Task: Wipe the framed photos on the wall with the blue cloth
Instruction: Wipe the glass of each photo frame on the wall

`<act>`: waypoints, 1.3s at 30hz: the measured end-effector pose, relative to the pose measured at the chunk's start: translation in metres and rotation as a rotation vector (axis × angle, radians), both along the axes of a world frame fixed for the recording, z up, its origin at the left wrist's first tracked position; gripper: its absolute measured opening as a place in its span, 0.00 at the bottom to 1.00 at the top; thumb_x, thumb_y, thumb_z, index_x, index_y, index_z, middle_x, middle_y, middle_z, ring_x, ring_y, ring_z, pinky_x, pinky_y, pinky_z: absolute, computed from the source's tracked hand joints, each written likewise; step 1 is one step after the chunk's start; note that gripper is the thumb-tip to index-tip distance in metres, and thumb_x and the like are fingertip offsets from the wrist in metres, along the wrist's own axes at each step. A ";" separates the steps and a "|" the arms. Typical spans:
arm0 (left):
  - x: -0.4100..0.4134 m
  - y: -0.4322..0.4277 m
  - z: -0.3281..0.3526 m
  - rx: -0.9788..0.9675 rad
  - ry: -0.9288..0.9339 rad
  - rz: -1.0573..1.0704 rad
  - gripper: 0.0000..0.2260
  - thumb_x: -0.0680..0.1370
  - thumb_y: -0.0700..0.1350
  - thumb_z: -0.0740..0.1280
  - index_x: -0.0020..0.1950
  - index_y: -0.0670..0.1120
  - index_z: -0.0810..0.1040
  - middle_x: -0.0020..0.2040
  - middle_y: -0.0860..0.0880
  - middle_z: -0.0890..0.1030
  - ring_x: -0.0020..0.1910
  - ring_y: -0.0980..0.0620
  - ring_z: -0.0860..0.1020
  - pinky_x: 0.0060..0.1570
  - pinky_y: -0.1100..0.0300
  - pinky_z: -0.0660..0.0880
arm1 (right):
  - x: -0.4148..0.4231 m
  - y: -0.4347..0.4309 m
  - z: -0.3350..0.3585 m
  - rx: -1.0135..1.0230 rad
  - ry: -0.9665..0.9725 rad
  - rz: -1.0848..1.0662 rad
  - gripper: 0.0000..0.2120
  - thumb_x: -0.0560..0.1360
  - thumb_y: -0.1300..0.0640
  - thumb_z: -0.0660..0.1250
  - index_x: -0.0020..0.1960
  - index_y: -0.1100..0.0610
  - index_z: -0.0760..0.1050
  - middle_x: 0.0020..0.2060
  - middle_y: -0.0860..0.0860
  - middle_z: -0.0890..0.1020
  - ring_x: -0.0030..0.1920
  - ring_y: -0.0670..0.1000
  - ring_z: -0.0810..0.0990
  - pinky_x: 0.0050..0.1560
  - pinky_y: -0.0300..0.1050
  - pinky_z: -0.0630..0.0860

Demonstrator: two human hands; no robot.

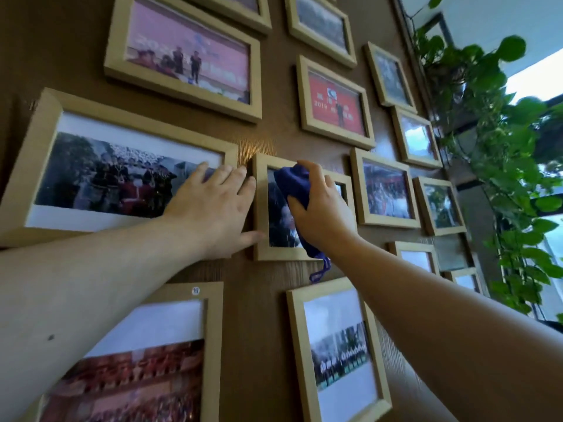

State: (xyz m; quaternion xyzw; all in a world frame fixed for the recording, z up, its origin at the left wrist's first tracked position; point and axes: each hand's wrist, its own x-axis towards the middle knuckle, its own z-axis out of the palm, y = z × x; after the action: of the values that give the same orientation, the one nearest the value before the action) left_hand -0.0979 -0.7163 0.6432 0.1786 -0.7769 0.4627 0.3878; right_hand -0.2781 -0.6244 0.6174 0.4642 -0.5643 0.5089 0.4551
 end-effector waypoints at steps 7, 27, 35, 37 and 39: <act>-0.026 -0.006 -0.002 -0.032 0.035 -0.004 0.45 0.71 0.74 0.52 0.77 0.44 0.48 0.79 0.43 0.53 0.77 0.43 0.49 0.75 0.40 0.47 | -0.010 -0.022 0.010 0.028 0.045 -0.056 0.22 0.75 0.46 0.60 0.67 0.39 0.58 0.57 0.49 0.68 0.43 0.48 0.73 0.36 0.42 0.75; -0.043 -0.010 0.003 -0.041 -0.049 0.142 0.57 0.62 0.81 0.47 0.76 0.42 0.39 0.79 0.41 0.39 0.77 0.44 0.40 0.72 0.35 0.36 | -0.089 0.000 -0.001 0.076 0.146 -0.393 0.22 0.76 0.44 0.58 0.68 0.46 0.61 0.55 0.53 0.72 0.37 0.47 0.70 0.29 0.35 0.61; -0.049 -0.008 -0.002 -0.020 -0.021 0.130 0.56 0.65 0.79 0.50 0.76 0.40 0.38 0.78 0.39 0.38 0.77 0.42 0.39 0.71 0.36 0.36 | -0.057 -0.013 -0.011 0.119 0.488 -0.394 0.21 0.78 0.41 0.55 0.68 0.47 0.65 0.53 0.51 0.72 0.39 0.44 0.70 0.32 0.38 0.65; -0.050 -0.009 -0.002 -0.018 -0.025 0.135 0.57 0.64 0.80 0.50 0.76 0.40 0.37 0.78 0.39 0.37 0.77 0.42 0.40 0.71 0.35 0.36 | -0.081 0.001 -0.017 0.136 0.424 -0.452 0.20 0.77 0.43 0.57 0.67 0.46 0.65 0.54 0.51 0.71 0.38 0.43 0.68 0.32 0.36 0.63; -0.050 -0.010 -0.002 -0.008 -0.022 0.133 0.57 0.64 0.80 0.50 0.76 0.40 0.38 0.78 0.39 0.38 0.77 0.42 0.40 0.72 0.35 0.37 | -0.103 0.012 -0.021 0.144 0.323 -0.523 0.19 0.76 0.44 0.58 0.65 0.47 0.66 0.53 0.52 0.72 0.36 0.45 0.67 0.30 0.38 0.62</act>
State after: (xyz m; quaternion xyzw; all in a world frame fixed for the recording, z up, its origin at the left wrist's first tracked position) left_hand -0.1476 -0.7263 0.6415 0.2230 -0.7656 0.4925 0.3486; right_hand -0.3810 -0.6122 0.5959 0.4092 -0.6194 0.2531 0.6204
